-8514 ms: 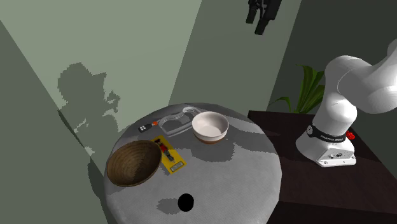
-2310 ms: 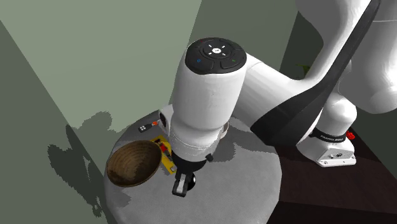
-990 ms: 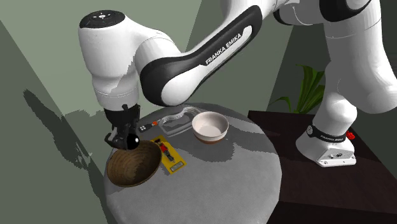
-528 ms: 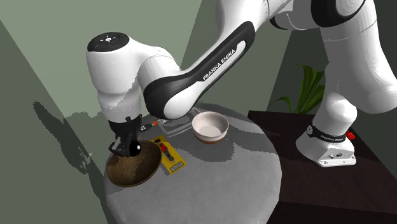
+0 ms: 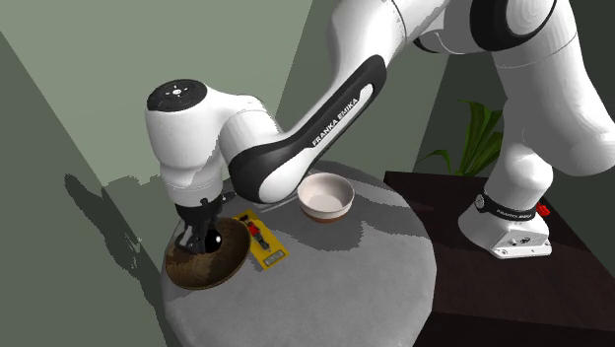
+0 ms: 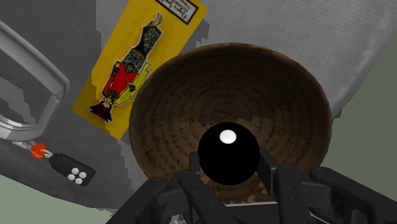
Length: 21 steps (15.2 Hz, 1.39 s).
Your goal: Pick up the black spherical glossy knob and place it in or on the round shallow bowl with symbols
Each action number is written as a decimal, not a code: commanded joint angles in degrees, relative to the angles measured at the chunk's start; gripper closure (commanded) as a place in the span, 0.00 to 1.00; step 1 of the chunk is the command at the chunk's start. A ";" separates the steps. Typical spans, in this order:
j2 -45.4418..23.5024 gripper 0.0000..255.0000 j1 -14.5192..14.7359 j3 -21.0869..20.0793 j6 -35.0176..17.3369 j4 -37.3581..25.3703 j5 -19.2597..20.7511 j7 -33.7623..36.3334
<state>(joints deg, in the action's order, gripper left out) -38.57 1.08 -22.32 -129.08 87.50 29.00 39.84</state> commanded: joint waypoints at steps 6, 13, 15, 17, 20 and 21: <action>-0.06 1.00 -0.02 0.03 -0.13 0.04 0.04 0.01; 1.24 0.00 -0.20 -0.41 0.91 0.28 -0.50 -0.25; 3.72 0.00 -0.53 -1.28 3.10 0.49 -1.62 -0.81; 4.65 0.00 -0.63 -1.60 4.00 0.48 -2.06 -1.04; 4.65 0.00 -0.63 -1.60 3.99 0.48 -2.06 -1.04; 4.65 0.00 -0.63 -1.60 3.99 0.48 -2.06 -1.04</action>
<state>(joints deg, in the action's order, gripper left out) -33.97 0.47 -23.91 -125.11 87.94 26.96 38.81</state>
